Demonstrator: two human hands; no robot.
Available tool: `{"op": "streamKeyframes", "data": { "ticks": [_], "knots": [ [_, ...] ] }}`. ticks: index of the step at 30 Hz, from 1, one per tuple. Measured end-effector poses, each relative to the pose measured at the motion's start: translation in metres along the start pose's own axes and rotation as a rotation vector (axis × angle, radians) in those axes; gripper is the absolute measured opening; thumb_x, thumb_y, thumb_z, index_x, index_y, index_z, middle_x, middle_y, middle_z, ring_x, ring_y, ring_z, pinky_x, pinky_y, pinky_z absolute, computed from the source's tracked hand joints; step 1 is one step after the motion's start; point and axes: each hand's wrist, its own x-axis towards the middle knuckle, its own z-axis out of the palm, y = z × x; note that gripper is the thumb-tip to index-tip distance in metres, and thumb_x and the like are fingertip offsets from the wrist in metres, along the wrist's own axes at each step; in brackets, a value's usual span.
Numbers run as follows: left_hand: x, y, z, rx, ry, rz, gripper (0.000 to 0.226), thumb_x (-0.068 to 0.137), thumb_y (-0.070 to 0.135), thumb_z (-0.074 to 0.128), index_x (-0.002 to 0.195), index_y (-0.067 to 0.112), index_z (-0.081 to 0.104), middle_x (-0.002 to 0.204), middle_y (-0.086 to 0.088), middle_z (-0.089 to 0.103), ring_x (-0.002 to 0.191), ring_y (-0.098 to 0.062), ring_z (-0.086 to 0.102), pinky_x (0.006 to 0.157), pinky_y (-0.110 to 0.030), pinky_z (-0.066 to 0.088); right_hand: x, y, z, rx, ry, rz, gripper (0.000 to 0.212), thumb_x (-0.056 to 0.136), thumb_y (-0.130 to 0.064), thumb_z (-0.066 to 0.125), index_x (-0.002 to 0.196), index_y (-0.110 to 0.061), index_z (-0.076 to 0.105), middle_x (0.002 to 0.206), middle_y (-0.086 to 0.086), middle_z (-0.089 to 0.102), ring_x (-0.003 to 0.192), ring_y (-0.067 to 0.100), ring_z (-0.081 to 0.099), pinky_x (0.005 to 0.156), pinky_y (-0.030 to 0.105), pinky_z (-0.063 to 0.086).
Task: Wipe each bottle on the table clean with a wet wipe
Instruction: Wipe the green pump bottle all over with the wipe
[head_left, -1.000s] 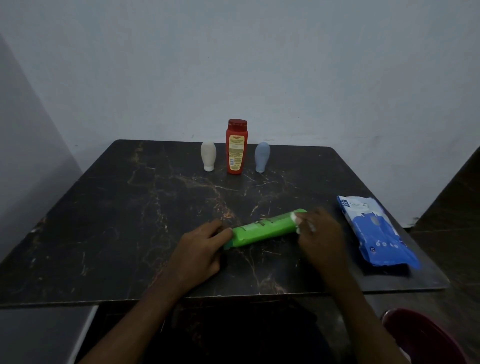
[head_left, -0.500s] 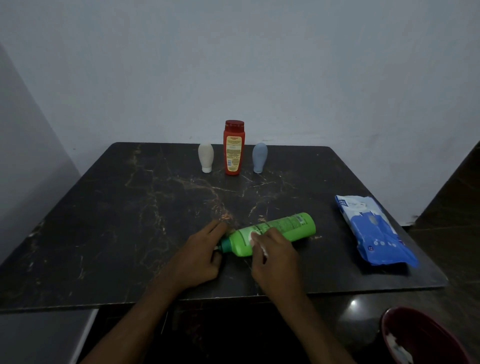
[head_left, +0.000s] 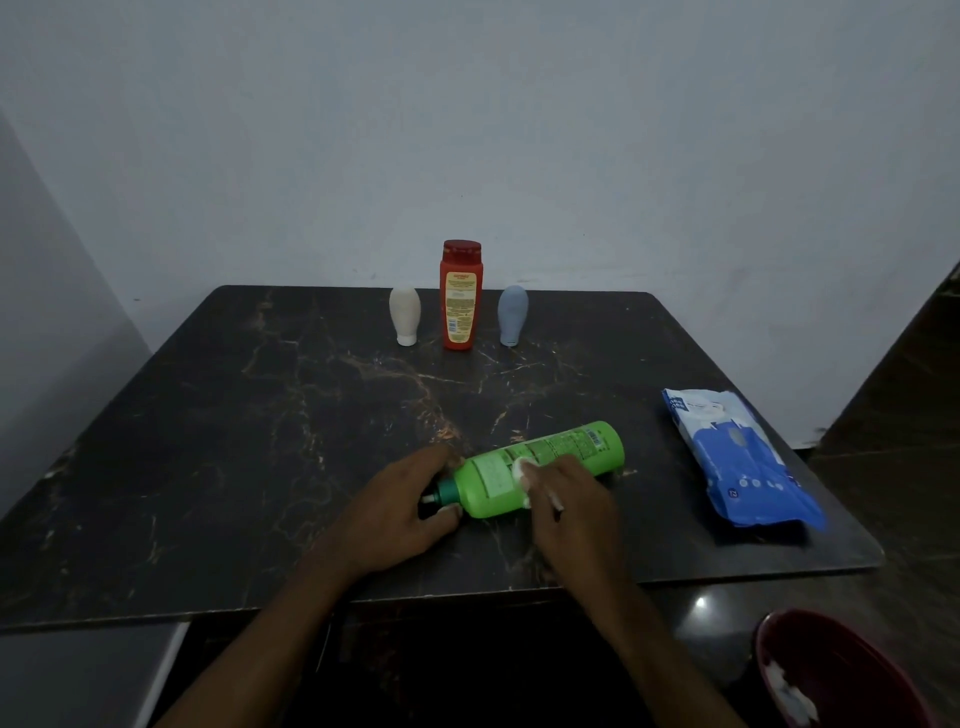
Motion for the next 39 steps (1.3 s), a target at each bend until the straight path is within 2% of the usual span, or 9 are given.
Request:
{"op": "streamKeyframes", "data": {
  "ticks": [5,8,11,13,15,20,27,35,39],
  "knots": [
    [0.002,-0.002,0.000,-0.010,-0.027,0.000,0.036,0.086,0.041,0.066,0.116,0.024,0.058,0.106,0.010,0.063,0.094,-0.009,0.062,0.080,-0.042,0.053,0.024,0.063,-0.036,-0.122,0.152,0.196,0.015,0.097,-0.016,0.059,0.103,-0.015,0.073,0.085,-0.001,0.064,0.069,0.002,0.056,0.063,0.016,0.047],
    [0.003,-0.001,-0.001,-0.010,-0.021,-0.007,0.040,0.085,0.042,0.065,0.116,0.018,0.060,0.107,0.005,0.064,0.095,-0.013,0.063,0.082,-0.043,0.052,0.023,0.052,-0.030,-0.172,0.156,0.203,0.016,0.096,-0.015,0.058,0.101,-0.011,0.072,0.085,-0.005,0.062,0.068,-0.004,0.052,0.062,0.005,0.039],
    [0.003,-0.002,-0.002,-0.009,-0.023,-0.017,0.041,0.084,0.040,0.066,0.118,0.019,0.060,0.109,0.005,0.064,0.097,-0.013,0.063,0.083,-0.043,0.052,0.005,0.010,-0.003,-0.074,0.089,0.120,0.017,0.099,-0.025,0.057,0.085,-0.021,0.067,0.077,-0.011,0.057,0.065,-0.001,0.055,0.057,0.013,0.043],
    [0.002,-0.003,-0.002,-0.015,-0.027,-0.034,0.041,0.082,0.038,0.067,0.119,0.020,0.060,0.110,0.006,0.065,0.099,-0.013,0.064,0.085,-0.042,0.052,-0.010,-0.014,0.019,0.010,0.021,-0.025,0.016,0.099,-0.021,0.055,0.091,-0.016,0.068,0.080,-0.005,0.057,0.069,0.012,0.057,0.060,0.030,0.049],
    [0.002,-0.002,-0.004,-0.022,-0.022,-0.044,0.042,0.081,0.035,0.069,0.120,0.020,0.060,0.113,0.009,0.066,0.101,-0.010,0.064,0.087,-0.039,0.052,-0.018,-0.024,0.029,-0.018,-0.033,-0.143,0.017,0.098,-0.018,0.054,0.101,-0.014,0.071,0.084,-0.002,0.057,0.073,0.016,0.058,0.064,0.034,0.050],
    [0.002,-0.003,-0.007,-0.066,-0.011,-0.054,0.041,0.085,0.029,0.076,0.122,0.025,0.061,0.115,0.016,0.066,0.103,-0.002,0.063,0.089,-0.033,0.053,0.005,0.015,0.000,-0.048,0.027,0.060,0.013,0.097,-0.014,0.060,0.097,-0.016,0.072,0.086,-0.008,0.058,0.072,0.005,0.056,0.062,0.012,0.040],
    [0.002,-0.002,-0.004,-0.085,0.015,-0.072,0.044,0.084,0.038,0.074,0.124,0.024,0.062,0.122,0.016,0.067,0.110,0.002,0.061,0.095,-0.028,0.051,0.027,0.072,-0.047,0.010,0.165,0.346,0.011,0.090,-0.011,0.067,0.091,-0.022,0.064,0.093,-0.002,0.063,0.081,-0.003,0.056,0.064,0.009,0.038],
    [0.002,-0.005,-0.003,-0.093,0.013,-0.065,0.039,0.087,0.028,0.077,0.122,0.025,0.062,0.120,0.018,0.066,0.109,0.002,0.061,0.093,-0.026,0.051,0.017,0.071,-0.040,0.097,0.150,0.333,0.009,0.089,-0.016,0.070,0.085,-0.021,0.063,0.085,-0.009,0.063,0.081,-0.008,0.057,0.066,0.019,0.047],
    [0.002,-0.004,-0.003,-0.083,0.009,-0.054,0.039,0.086,0.033,0.075,0.121,0.025,0.061,0.118,0.015,0.067,0.106,-0.002,0.063,0.090,-0.028,0.052,0.015,0.069,-0.037,0.076,0.074,0.286,0.006,0.090,-0.021,0.070,0.087,-0.022,0.065,0.086,-0.010,0.064,0.081,-0.005,0.059,0.066,0.015,0.045]
  ]
}}
